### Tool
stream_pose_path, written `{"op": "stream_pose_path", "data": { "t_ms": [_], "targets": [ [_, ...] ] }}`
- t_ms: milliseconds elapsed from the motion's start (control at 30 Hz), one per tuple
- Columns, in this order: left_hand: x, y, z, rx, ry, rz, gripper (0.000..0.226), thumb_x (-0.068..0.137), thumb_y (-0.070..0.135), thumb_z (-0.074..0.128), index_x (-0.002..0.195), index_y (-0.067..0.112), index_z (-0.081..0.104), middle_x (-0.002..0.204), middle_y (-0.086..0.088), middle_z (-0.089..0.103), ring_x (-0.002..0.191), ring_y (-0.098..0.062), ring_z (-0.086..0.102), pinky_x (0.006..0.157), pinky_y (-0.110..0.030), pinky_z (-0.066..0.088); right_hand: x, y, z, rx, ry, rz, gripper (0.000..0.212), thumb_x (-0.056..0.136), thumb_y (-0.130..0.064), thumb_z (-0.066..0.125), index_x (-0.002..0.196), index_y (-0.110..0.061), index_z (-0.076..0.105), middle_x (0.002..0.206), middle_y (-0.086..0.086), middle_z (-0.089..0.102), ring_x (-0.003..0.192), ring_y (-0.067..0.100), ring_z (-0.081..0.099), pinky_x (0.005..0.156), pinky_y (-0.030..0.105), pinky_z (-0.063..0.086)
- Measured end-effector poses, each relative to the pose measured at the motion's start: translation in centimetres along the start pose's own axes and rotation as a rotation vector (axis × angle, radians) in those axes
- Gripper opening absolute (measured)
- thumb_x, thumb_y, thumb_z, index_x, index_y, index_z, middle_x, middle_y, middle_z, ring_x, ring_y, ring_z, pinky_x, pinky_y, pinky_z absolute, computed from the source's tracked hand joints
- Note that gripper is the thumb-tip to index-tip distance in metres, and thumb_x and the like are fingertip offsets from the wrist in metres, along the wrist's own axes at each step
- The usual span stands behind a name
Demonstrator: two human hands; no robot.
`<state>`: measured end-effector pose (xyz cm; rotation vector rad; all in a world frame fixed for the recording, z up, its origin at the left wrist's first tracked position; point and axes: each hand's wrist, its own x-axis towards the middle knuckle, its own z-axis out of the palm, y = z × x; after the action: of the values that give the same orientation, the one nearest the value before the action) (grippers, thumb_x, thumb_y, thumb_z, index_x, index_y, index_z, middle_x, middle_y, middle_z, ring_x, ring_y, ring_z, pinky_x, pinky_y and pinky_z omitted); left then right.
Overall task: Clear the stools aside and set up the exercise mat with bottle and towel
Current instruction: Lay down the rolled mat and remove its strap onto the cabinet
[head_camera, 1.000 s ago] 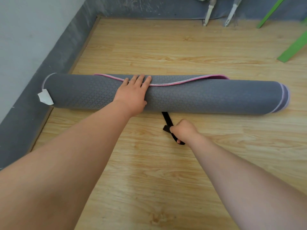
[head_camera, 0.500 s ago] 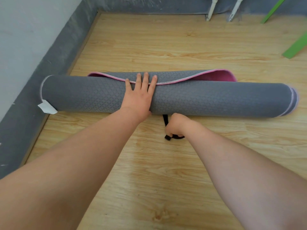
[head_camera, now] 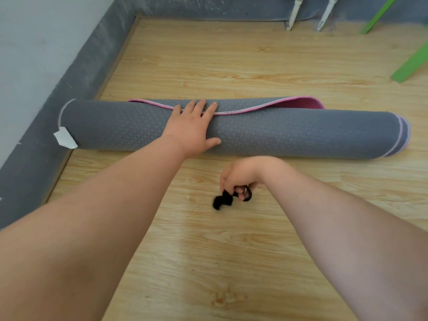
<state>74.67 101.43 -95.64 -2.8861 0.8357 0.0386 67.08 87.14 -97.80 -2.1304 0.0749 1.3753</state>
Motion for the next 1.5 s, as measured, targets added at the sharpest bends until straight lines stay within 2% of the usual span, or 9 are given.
{"op": "stream_pose_path", "data": {
  "t_ms": [200, 367, 533, 667, 767, 1033, 1200, 1333, 1500],
  "targets": [
    [1.1, -0.8, -1.2, -0.247, 0.170, -0.097, 0.046, 0.102, 0.035, 0.031, 0.141, 0.015, 0.042, 0.145, -0.006, 0.045, 0.135, -0.025, 0.038, 0.111, -0.039, 0.028, -3.8, -2.3, -6.4, 0.258, 0.245, -0.154, 0.021, 0.079, 0.002, 0.050, 0.081, -0.010, 0.067, 0.041, 0.000, 0.039, 0.041, 0.015, 0.047, 0.044, 0.017, 0.042],
    [1.6, -0.7, -1.3, -0.263, 0.249, -0.105, 0.039, 0.101, 0.022, 0.035, 0.136, 0.012, 0.048, 0.140, -0.008, 0.051, 0.130, -0.027, 0.043, 0.107, -0.037, 0.030, -4.9, -2.3, -10.2, 0.403, 0.600, -0.164, 0.026, 0.077, 0.002, 0.047, 0.095, 0.000, 0.065, 0.052, 0.007, 0.040, 0.046, 0.021, 0.047, 0.050, 0.025, 0.037],
    [2.0, 0.4, -1.2, -0.262, 0.409, -0.147, 0.037, 0.097, 0.016, 0.041, 0.131, 0.008, 0.054, 0.138, -0.013, 0.049, 0.129, -0.031, 0.042, 0.107, -0.040, 0.030, -3.4, -1.9, -11.6, 0.560, 0.772, -0.126, 0.031, 0.081, 0.003, 0.048, 0.107, 0.008, 0.064, 0.056, 0.012, 0.048, 0.048, 0.023, 0.044, 0.051, 0.027, 0.036],
    [2.9, 1.5, -0.1, -0.312, 0.347, -0.178, 0.034, 0.095, 0.016, 0.042, 0.124, 0.009, 0.058, 0.127, -0.009, 0.055, 0.120, -0.027, 0.047, 0.100, -0.038, 0.035, -2.4, -1.0, -12.4, 0.612, 0.812, -0.098, 0.008, 0.079, 0.000, 0.056, 0.082, -0.005, 0.062, 0.055, 0.007, 0.047, 0.040, 0.018, 0.038, 0.042, 0.017, 0.032],
    [3.5, 2.2, 1.1, -0.365, 0.261, -0.222, 0.033, 0.096, 0.019, 0.041, 0.123, 0.012, 0.058, 0.125, -0.006, 0.054, 0.117, -0.025, 0.047, 0.097, -0.036, 0.034, -1.4, -0.3, -12.7, 0.634, 0.832, -0.168, 0.016, 0.083, -0.006, 0.054, 0.070, -0.014, 0.050, 0.061, 0.004, 0.048, 0.048, 0.018, 0.042, 0.045, 0.024, 0.036],
    [3.2, 3.5, -2.4, -0.663, 0.122, -0.487, 0.035, 0.092, 0.015, 0.045, 0.126, 0.016, 0.056, 0.128, -0.004, 0.057, 0.120, -0.025, 0.049, 0.102, -0.042, 0.038, -2.9, -1.0, -12.0, 0.694, 0.758, -0.084, 0.015, 0.082, 0.000, 0.050, 0.090, -0.003, 0.062, 0.055, 0.010, 0.050, 0.047, 0.022, 0.045, 0.048, 0.026, 0.038],
    [1.0, 4.6, -7.9, -0.770, -0.028, -0.545, 0.046, 0.086, 0.006, 0.047, 0.130, 0.019, 0.054, 0.134, -0.001, 0.056, 0.121, -0.023, 0.051, 0.099, -0.044, 0.044, -7.6, -2.6, -10.4, 0.777, 0.711, -0.102, 0.023, 0.082, 0.002, 0.053, 0.070, -0.015, 0.062, 0.055, 0.006, 0.047, 0.047, 0.018, 0.040, 0.047, 0.025, 0.033],
    [-1.2, 4.7, -11.9, -0.867, -0.190, -0.589, 0.057, 0.080, -0.001, 0.049, 0.131, 0.022, 0.054, 0.134, 0.002, 0.057, 0.123, -0.021, 0.052, 0.099, -0.035, 0.044, -12.2, -4.5, -10.2, 0.789, 0.648, -0.093, 0.020, 0.083, 0.002, 0.058, 0.080, -0.016, 0.067, 0.060, 0.002, 0.053, 0.052, 0.016, 0.044, 0.048, 0.025, 0.036],
    [-4.4, 4.4, -19.6, -1.056, -0.246, -0.671, 0.042, 0.081, 0.030, 0.071, 0.121, 0.023, 0.060, 0.123, 0.003, 0.063, 0.113, -0.017, 0.058, 0.083, -0.027, 0.041, -19.6, -8.6, -10.4, 0.694, 0.535, -0.062, 0.019, 0.084, 0.000, 0.060, 0.085, -0.017, 0.068, 0.067, 0.004, 0.057, 0.060, 0.016, 0.049, 0.048, 0.023, 0.042]
  ]
}}
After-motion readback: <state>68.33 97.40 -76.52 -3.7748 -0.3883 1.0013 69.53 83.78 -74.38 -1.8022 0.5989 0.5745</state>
